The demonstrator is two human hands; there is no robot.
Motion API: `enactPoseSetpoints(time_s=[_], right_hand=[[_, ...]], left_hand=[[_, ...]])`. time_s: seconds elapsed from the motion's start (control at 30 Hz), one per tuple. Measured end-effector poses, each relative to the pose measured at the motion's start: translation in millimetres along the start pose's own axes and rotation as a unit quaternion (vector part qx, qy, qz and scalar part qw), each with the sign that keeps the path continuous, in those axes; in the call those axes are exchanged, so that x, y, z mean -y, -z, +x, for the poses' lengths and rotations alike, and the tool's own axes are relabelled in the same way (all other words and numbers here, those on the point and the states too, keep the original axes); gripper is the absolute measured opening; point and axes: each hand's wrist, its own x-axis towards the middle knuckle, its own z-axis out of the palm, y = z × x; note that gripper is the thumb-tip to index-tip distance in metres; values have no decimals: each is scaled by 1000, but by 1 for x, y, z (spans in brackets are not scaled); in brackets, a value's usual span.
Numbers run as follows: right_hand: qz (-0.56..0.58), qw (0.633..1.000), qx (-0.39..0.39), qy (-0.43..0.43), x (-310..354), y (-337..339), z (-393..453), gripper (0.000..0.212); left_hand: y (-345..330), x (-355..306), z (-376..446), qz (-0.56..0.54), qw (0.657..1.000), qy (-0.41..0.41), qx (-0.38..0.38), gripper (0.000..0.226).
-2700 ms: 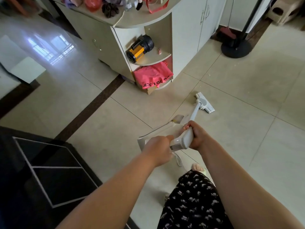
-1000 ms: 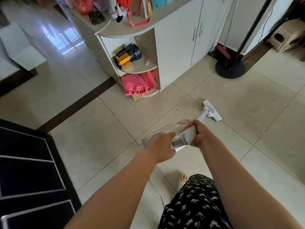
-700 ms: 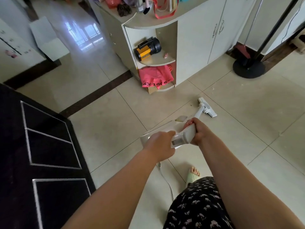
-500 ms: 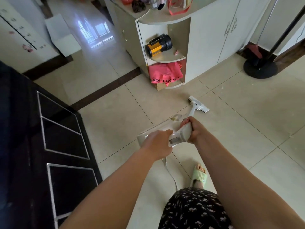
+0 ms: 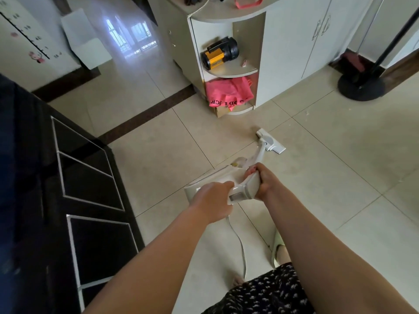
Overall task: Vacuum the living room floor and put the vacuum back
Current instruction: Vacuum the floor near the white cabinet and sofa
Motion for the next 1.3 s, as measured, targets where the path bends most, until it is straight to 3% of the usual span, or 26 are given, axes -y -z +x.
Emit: enactPoseSetpoints(time_s=[0.7,1.3], right_hand=[[69,997,36,-29,179,-26,31,22],[142,989,42,-4,230,-79,61,22]], left_hand=[[43,-73,177,67,996,-47,32,19],[95,-60,266,111,988,-81,66,20]])
